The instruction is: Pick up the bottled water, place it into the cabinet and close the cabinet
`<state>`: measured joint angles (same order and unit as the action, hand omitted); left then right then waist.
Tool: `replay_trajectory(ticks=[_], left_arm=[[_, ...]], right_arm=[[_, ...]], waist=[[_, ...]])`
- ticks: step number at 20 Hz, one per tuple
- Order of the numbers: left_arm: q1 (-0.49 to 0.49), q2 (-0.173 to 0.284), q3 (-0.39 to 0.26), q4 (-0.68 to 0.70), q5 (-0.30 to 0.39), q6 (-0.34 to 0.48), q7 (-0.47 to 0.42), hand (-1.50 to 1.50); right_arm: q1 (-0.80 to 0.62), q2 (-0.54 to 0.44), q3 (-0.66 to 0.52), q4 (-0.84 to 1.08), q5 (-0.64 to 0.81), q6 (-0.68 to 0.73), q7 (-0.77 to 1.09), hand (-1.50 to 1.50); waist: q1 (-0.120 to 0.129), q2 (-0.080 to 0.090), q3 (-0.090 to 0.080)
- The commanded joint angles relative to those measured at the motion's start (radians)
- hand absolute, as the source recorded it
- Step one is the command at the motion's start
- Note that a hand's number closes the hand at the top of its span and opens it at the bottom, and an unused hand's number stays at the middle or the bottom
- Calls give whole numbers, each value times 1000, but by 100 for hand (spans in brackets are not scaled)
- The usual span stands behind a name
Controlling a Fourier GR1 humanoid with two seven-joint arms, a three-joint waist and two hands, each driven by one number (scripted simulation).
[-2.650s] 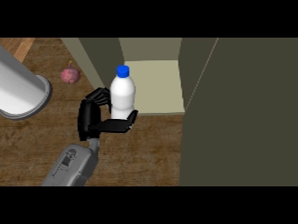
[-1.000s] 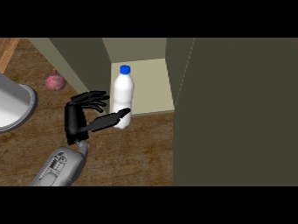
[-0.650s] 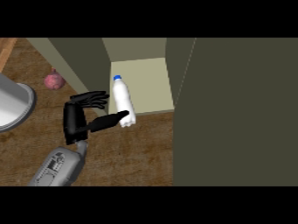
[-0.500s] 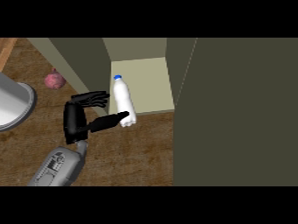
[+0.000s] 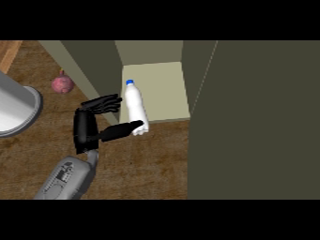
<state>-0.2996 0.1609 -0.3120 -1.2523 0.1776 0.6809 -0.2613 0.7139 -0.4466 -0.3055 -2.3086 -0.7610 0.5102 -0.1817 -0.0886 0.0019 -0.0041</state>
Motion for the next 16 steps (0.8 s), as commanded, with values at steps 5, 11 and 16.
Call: replay_trajectory(ticks=[5,11,16], left_arm=[[-165,-154,-78,-33,62,-114,13,-150],[-138,-159,-134,-34,143,-172,-71,-150],[-67,-160,-214,-84,218,-142,-130,-150]], right_arm=[[20,-16,-42,-70,-16,-47,42,-150],[78,45,-32,-182,-20,-123,101,-150],[83,53,-53,-233,-50,-136,138,-150]], waist=[[12,0,1],[61,-3,2],[68,-4,2]])
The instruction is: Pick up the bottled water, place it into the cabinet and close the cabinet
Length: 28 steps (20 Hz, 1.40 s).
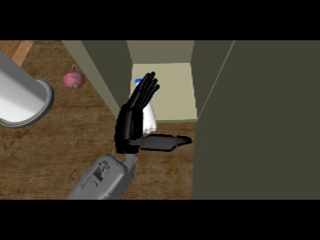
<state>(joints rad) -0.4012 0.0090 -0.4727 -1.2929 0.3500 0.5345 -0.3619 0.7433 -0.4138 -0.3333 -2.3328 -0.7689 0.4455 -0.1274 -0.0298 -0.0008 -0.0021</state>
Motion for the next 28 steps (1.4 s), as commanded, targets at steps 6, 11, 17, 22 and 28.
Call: replay_trajectory(ticks=[6,11,17,22,28], left_arm=[[238,6,-136,-149,50,-82,-106,-150],[360,115,-204,-264,50,-153,-80,150],[446,281,-140,-406,78,-232,-68,150],[529,354,-92,-452,105,-270,-96,150],[607,492,30,-573,181,-335,-86,150]], right_arm=[[68,98,9,-179,59,-7,38,-150],[104,14,-45,-215,-18,54,67,150],[71,12,38,-216,39,93,96,150],[101,-48,44,-208,68,205,104,150],[104,-43,108,-278,102,267,93,150]], waist=[[20,-4,1],[21,-7,0],[32,-3,0],[26,-5,0],[24,-14,-2]])
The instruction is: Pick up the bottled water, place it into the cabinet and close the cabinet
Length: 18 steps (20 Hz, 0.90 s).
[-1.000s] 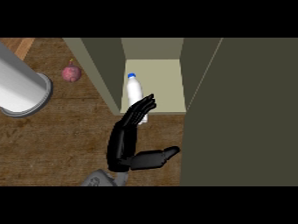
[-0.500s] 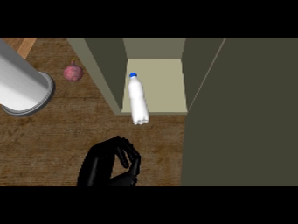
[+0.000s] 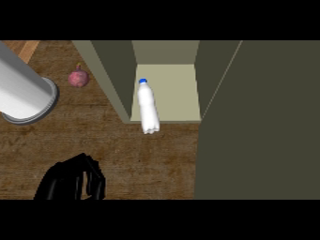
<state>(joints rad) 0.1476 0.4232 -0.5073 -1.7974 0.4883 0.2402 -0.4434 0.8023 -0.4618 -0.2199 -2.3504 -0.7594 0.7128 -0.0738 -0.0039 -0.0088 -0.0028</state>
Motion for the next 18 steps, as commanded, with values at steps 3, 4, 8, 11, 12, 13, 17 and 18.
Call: replay_trajectory(ticks=[3,4,8,11,12,13,17,18], left_arm=[[104,114,115,-66,108,-123,-44,-150],[102,114,127,-88,120,-113,-27,-150],[109,148,210,-95,173,-138,-31,-150],[173,205,275,-105,202,-176,-52,-150],[176,211,291,-96,204,-181,-61,-150],[178,231,314,-125,225,-173,-31,-150],[208,260,344,-141,263,-227,-35,-150],[252,250,333,-131,256,-236,-56,-150]], right_arm=[[41,23,20,-286,97,-5,28,150],[41,20,21,-308,101,-23,37,150],[24,-2,82,-327,126,6,54,150],[10,-19,133,-322,142,19,71,150],[-5,-21,152,-322,159,16,80,150],[-11,-35,149,-332,142,14,82,150],[-103,-30,232,-313,179,-12,108,150],[-102,-47,235,-322,170,-10,117,150]], waist=[[-6,-6,-3],[-8,-6,-4],[-13,-6,-5],[2,-11,-7],[2,-11,-8],[2,-13,-8],[24,-12,-11],[28,-18,-14]])
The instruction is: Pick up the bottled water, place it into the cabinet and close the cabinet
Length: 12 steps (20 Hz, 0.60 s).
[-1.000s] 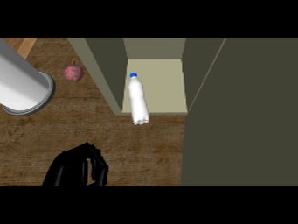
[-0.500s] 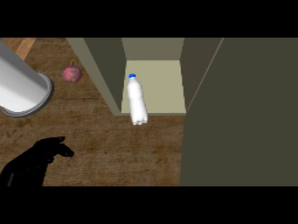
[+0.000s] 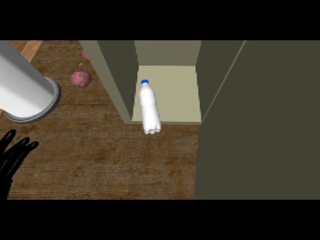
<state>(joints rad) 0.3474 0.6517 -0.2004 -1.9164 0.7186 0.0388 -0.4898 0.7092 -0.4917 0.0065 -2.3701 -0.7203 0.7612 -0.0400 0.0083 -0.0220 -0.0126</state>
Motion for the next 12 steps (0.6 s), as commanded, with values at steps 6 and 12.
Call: replay_trajectory(ticks=[6,12], left_arm=[[82,74,112,-5,96,-102,-5,-150],[131,111,157,-13,133,-147,1,-150]], right_arm=[[-133,-48,125,-266,169,-68,149,150],[-274,-62,204,-237,187,-130,220,150]], waist=[[23,-9,-8],[29,-18,-10]])
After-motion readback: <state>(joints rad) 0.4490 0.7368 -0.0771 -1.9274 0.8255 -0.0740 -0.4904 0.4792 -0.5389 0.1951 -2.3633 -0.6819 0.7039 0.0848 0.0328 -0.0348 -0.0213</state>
